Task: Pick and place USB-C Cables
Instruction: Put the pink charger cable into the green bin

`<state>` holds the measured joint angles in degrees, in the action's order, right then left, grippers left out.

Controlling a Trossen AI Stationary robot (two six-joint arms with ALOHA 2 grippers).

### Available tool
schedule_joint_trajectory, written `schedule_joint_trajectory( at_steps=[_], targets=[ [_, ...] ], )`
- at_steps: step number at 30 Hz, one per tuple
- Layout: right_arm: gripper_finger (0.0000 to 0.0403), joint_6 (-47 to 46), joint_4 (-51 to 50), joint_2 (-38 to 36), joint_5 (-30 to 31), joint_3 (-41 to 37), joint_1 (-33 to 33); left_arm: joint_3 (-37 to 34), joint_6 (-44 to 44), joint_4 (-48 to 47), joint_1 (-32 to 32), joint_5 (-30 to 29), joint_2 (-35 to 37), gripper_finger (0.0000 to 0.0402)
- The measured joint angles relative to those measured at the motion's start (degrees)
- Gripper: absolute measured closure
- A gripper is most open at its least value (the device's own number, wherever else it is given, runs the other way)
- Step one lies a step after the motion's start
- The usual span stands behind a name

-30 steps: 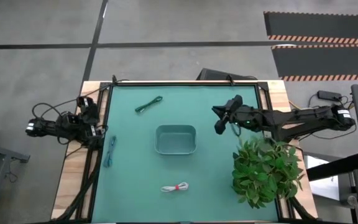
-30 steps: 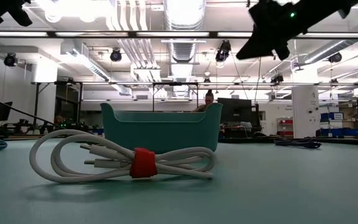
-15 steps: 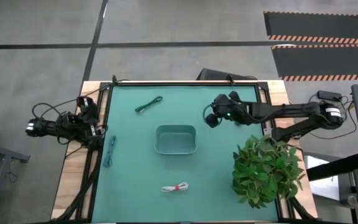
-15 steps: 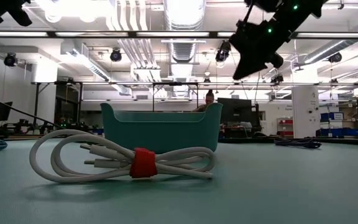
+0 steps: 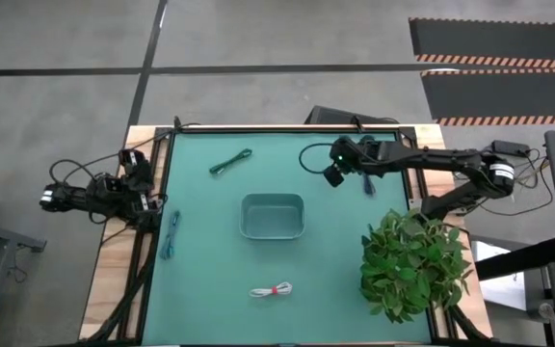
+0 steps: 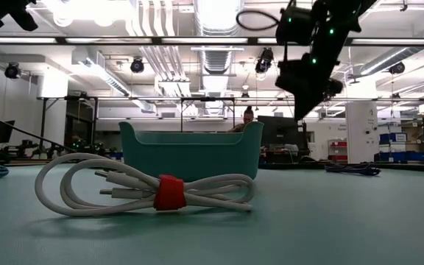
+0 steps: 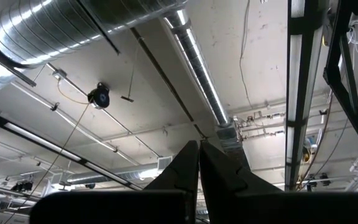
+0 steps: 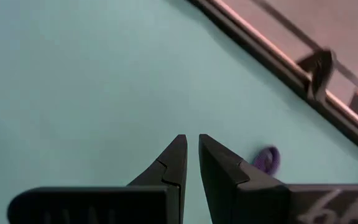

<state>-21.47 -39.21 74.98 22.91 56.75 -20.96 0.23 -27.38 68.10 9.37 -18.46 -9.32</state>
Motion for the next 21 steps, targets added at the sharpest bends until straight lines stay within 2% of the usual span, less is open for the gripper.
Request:
schedule_joint_trajectory(
  at_steps=[6, 12, 21],
  targets=[
    [0.0369, 0.2, -3.3, 0.6, -1.0, -2.4, -4.1, 0.0, 0.0, 0.0, 0.0, 0.0, 0.0, 0.0401],
    [0.0369, -0.4, -3.4, -0.5, -7.6, -6.0, -9.7, 0.0, 0.0, 0.1, 0.0, 0.0, 0.0, 0.0401],
    [0.0369, -1.2, -3.3, -0.8, -11.4, -9.9, -16.9, 0.0, 0.0, 0.2, 0.0, 0.0, 0.0, 0.0401]
  ],
)
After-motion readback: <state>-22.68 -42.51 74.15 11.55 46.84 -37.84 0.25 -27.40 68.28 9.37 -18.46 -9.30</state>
